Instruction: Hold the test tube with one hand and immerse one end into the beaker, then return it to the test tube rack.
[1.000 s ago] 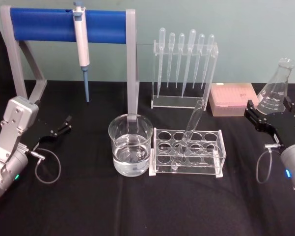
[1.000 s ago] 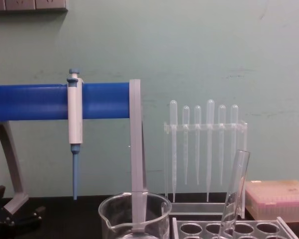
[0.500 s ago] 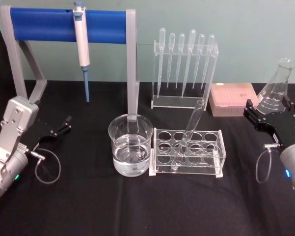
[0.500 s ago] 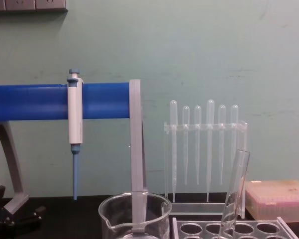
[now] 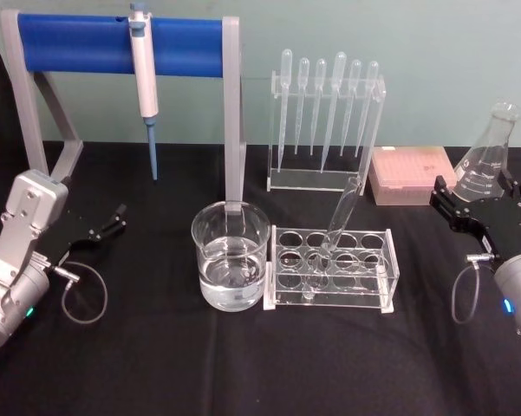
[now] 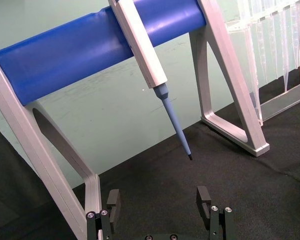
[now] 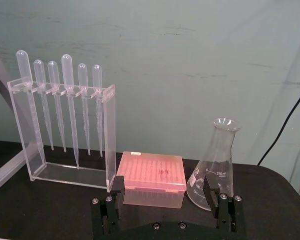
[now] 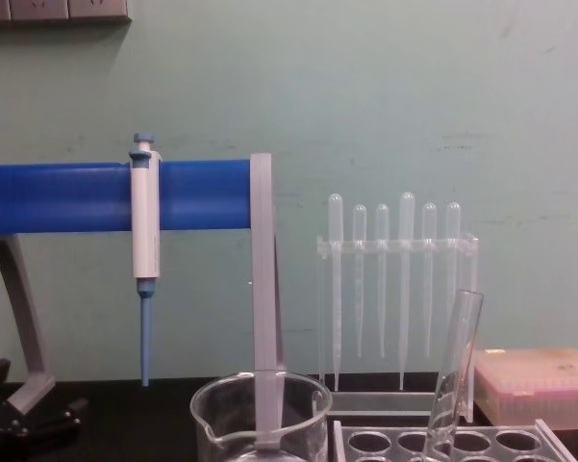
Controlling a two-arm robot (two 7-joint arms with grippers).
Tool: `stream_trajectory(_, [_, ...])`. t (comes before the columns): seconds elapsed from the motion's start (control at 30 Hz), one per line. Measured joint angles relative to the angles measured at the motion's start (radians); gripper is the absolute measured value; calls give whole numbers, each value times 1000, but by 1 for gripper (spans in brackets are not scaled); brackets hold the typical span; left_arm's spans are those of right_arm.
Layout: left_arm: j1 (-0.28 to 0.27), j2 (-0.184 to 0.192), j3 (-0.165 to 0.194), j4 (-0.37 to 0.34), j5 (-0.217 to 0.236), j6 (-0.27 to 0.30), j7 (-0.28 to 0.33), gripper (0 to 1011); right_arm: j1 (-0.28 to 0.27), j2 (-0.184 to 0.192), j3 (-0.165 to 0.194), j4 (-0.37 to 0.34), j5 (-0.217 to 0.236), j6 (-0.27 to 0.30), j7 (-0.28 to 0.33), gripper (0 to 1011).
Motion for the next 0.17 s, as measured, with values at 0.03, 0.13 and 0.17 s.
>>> stream_trajectory(0.03, [0, 0, 0, 0, 0, 0, 0, 1000, 0, 0, 0, 0, 0, 0, 0, 1002])
stream_trajectory(0.13, [0, 0, 0, 0, 0, 0, 0, 1000, 0, 0, 0, 0, 0, 1, 0, 1002])
stream_trajectory(0.17, [0, 0, 0, 0, 0, 0, 0, 1000, 0, 0, 0, 0, 0, 1, -1, 1002])
